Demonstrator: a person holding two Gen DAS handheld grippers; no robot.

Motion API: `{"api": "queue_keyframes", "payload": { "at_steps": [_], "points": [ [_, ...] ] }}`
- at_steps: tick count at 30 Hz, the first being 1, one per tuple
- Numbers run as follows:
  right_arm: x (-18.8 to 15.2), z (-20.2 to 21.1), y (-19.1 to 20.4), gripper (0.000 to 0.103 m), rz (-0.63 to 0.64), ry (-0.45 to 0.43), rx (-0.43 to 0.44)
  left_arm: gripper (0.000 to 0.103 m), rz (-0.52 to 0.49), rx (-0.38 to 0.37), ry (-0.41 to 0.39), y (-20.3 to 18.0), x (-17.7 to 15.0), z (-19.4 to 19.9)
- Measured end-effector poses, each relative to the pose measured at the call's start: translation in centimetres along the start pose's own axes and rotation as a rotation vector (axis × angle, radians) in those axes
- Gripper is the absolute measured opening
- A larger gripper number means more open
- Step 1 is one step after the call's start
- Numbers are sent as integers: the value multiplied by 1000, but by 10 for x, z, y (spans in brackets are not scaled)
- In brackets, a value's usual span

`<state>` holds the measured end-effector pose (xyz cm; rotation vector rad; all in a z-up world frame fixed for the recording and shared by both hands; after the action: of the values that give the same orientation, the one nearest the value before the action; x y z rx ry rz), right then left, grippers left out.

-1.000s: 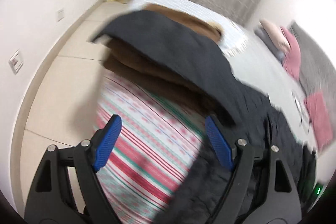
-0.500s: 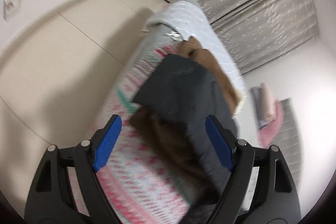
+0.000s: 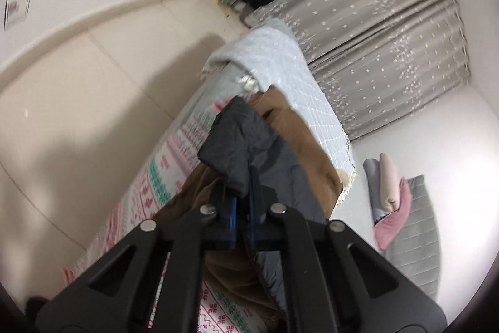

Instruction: Fold large clothes

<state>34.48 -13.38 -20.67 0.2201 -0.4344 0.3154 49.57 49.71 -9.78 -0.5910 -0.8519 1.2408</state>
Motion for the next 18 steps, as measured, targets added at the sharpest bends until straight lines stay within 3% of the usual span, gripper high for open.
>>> {"api": "queue_keyframes", "payload": {
  "at_steps": [4,10,14,18],
  "points": [
    [-1,1,-11,81,-46,-5,11,5,-158,-16,-95,-51,-6,27],
    [-2,2,-23,81,-115,-6,46,4,-358,-150,-188,-145,-47,78],
    [2,12,-29,81,-147,-36,62,5,-505,-269,-181,-206,-108,108],
    [3,21,-42,81,-196,-61,75,4,-633,-380,-114,-252,-191,126]
  ]
}}
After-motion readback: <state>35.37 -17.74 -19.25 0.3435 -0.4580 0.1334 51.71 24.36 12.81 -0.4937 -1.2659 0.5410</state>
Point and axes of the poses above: each gripper's, at about its wrist camera, not at the fingertips, and z roughly against the way its jaws point, y to its left, x to its top, the point moved 10 cm from there along -z, roughly the way its jaws point, and after that the axes turned 15 degrees about z, right-handed, at the moved point
